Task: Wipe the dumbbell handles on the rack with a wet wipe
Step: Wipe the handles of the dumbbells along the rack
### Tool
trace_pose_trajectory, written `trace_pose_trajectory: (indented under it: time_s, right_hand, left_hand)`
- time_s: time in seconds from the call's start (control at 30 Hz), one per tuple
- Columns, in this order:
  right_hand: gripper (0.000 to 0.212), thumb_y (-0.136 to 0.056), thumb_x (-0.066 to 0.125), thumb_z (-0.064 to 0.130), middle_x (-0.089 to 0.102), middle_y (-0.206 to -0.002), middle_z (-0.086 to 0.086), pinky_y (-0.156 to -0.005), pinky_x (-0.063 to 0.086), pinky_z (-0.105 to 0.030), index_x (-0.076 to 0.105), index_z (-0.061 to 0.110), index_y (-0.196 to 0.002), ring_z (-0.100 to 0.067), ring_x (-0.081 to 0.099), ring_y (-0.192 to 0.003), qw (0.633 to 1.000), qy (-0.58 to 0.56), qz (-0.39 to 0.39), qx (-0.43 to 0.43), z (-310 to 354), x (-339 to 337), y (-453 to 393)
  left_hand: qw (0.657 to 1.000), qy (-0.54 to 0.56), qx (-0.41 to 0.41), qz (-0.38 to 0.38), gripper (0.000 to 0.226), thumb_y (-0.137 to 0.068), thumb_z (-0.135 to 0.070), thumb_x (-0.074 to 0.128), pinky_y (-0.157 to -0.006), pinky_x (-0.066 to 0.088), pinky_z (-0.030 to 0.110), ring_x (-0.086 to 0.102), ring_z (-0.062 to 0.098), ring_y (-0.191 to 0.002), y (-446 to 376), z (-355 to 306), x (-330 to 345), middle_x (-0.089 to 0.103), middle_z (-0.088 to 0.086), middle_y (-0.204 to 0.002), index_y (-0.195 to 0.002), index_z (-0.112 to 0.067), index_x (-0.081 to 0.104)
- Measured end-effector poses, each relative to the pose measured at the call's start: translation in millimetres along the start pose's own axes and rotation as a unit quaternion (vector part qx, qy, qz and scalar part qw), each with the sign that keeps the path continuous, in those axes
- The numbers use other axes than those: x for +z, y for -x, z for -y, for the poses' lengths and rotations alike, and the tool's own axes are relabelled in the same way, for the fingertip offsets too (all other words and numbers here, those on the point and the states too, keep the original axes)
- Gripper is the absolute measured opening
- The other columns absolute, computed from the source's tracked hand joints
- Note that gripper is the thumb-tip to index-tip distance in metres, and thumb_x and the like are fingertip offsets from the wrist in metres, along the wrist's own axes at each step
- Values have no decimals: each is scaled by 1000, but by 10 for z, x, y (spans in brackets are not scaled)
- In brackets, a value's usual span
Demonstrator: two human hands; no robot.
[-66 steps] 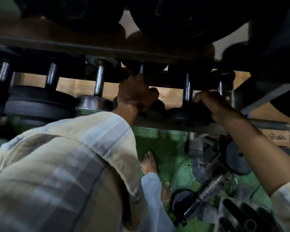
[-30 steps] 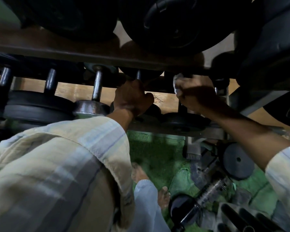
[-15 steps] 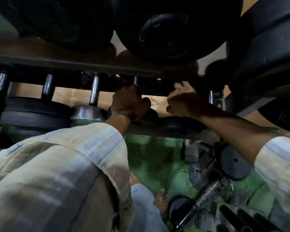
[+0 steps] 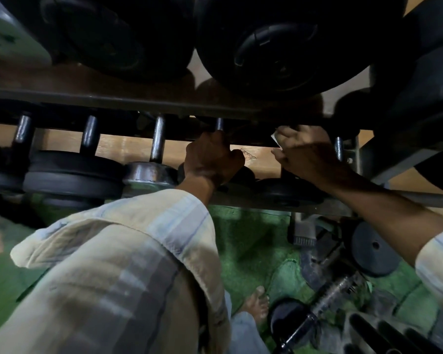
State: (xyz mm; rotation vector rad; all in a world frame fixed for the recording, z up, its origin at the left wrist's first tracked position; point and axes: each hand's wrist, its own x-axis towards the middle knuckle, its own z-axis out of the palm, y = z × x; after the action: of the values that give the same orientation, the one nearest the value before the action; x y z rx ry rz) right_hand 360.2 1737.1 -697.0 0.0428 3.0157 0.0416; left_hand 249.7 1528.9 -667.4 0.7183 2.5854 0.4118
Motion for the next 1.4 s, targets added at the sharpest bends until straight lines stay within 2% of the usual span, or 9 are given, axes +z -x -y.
trace_pose_trajectory:
  time_s: [0.23, 0.47, 0.57, 0.7, 0.87, 1.0, 1.17, 1.3, 1.4]
  right_hand:
    - [69, -96, 25, 66, 65, -81, -5, -69, 52, -34, 76, 23, -79, -22, 64, -81, 989, -116, 63, 66, 75, -96, 195]
    - [33, -95, 65, 33, 75, -79, -6, -72, 53, -38, 77, 9, -75, -14, 69, -74, 927, -350, -33, 134, 281, -167, 142]
    - [9, -87, 73, 12, 79, -92, -3, -81, 56, -23, 82, 12, -90, -4, 72, -87, 845, -488, -82, 205, 522, -323, -48]
    - [15, -81, 68, 13, 78, -90, -8, -81, 59, -28, 81, 11, -87, -13, 75, -90, 592, -718, -113, 348, 673, -425, -241]
    - [23, -87, 59, 12, 78, -83, -9, -80, 58, -37, 78, 1, -90, -20, 74, -81, 511, -759, -106, 389, 808, -371, -359]
    - [18, -81, 68, 3, 73, -93, -25, -71, 58, -32, 76, -6, -94, -34, 71, -89, 550, -756, -47, 351, 991, -313, -502]
    - [28, -80, 73, -11, 72, -104, -30, -93, 58, -42, 72, -10, -108, -35, 71, -96, 668, -706, 9, 236, 997, -210, -666]
    - [19, -81, 81, 2, 78, -94, -10, -80, 53, -14, 80, 1, -99, 2, 71, -81, 821, -560, 71, 93, 902, -183, -757]
    - [15, -82, 81, 8, 78, -94, -2, -77, 47, -5, 81, 10, -97, 8, 67, -78, 872, -479, 97, 6, 816, -182, -795]
  left_hand:
    - [1000, 3, 2, 4, 29, -78, -52, 53, -69, 34, 33, 64, 33, -89, 2, 5, 7, 67, 9, -92, -76, -23, 58]
    - [1000, 0, 4, 3, 37, -80, -52, 54, -71, 36, 34, 64, 33, -94, -6, 29, 31, 68, 10, -99, -90, -19, 68]
    - [1000, 4, -1, 5, 45, -75, -54, 47, -71, 36, 34, 64, 33, -96, -3, 16, 20, 69, 9, -102, -96, -20, 69]
    - [1000, 15, -9, 6, 39, -75, -51, 50, -71, 38, 33, 66, 31, -93, 6, -28, -19, 70, 7, -100, -93, -23, 70]
    - [997, 63, -12, -43, 33, -86, -47, 58, -74, 49, 34, 68, 30, -94, 55, -59, -57, 73, 7, -98, -98, -20, 74]
    - [953, 215, -165, -138, 38, -84, -46, 54, -71, 48, 36, 68, 34, -92, 35, 164, -29, 72, 13, -89, -81, -10, 68]
    - [912, 281, -268, -135, 25, -89, -28, 59, -78, 44, 33, 66, 33, -102, -53, 338, 5, 73, 17, -103, -96, -7, 72]
    - [882, 305, -302, -193, 9, -87, -17, 58, -78, 40, 28, 66, 30, -102, -30, 312, 19, 73, 12, -100, -87, -10, 63]
    - [885, 299, -290, -208, 7, -87, -14, 57, -71, 31, 17, 66, 26, -97, -28, 322, 21, 69, 6, -92, -88, -10, 62]
